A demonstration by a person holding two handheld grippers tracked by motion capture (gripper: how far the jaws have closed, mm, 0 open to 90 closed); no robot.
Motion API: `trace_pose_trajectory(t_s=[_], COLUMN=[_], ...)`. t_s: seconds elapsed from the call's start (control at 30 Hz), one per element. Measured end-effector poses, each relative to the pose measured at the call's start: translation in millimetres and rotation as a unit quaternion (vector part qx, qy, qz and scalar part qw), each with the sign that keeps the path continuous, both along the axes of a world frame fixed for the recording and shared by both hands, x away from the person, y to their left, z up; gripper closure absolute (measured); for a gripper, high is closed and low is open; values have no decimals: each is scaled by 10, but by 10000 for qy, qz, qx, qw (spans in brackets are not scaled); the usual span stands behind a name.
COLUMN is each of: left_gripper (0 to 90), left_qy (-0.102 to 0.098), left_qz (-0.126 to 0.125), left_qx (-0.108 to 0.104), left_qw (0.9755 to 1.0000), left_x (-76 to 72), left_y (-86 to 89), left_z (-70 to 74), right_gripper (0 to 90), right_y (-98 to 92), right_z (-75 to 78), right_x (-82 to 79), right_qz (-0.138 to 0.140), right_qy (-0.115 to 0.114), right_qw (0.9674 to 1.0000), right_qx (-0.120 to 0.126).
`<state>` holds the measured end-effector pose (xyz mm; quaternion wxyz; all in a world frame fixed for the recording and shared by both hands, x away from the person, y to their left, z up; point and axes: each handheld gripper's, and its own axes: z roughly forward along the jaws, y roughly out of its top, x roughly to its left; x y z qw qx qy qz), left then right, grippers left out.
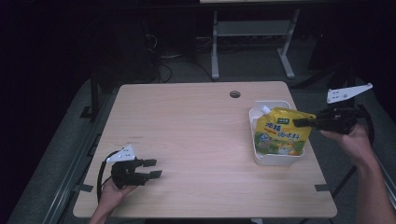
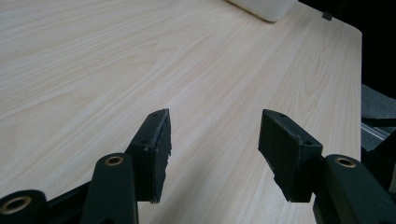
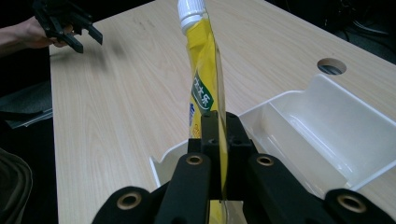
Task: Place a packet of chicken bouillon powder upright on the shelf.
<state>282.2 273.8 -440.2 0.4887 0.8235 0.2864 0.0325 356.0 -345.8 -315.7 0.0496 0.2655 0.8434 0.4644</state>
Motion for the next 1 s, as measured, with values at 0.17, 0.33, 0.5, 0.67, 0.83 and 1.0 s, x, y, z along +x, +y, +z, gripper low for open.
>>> trace_pose_trajectory(t_s=[0.17, 0.33, 0.5, 0.67, 0.83, 1.0], left_gripper=[430, 427, 417, 404, 389, 372], left_qy=[-1, 8, 21, 6, 3, -8], left_qz=[-4, -19, -16, -6, 26, 36], left_qx=[-1, 4, 5, 18, 4, 27], left_qw=[10000, 10000, 10000, 10000, 10000, 10000], left_x=[-4, -4, 0, 1, -2, -6], left_y=[-3, -10, -16, -12, -7, -10], left_z=[1, 1, 1, 2, 5, 12], right_gripper=[894, 894, 841, 718, 648, 592], right_y=[-17, -64, -111, -114, -71, -54], right_z=[-67, -122, -167, -94, -8, 81], right_x=[0, -24, -41, -30, -32, -38], right_qz=[-60, -146, -258, -427, -458, -584], right_qy=[-5, -47, 33, 7, -59, -153], right_qw=[10000, 9998, 9992, 9980, 9978, 9969], right_qx=[51, 116, 299, 461, 479, 511])
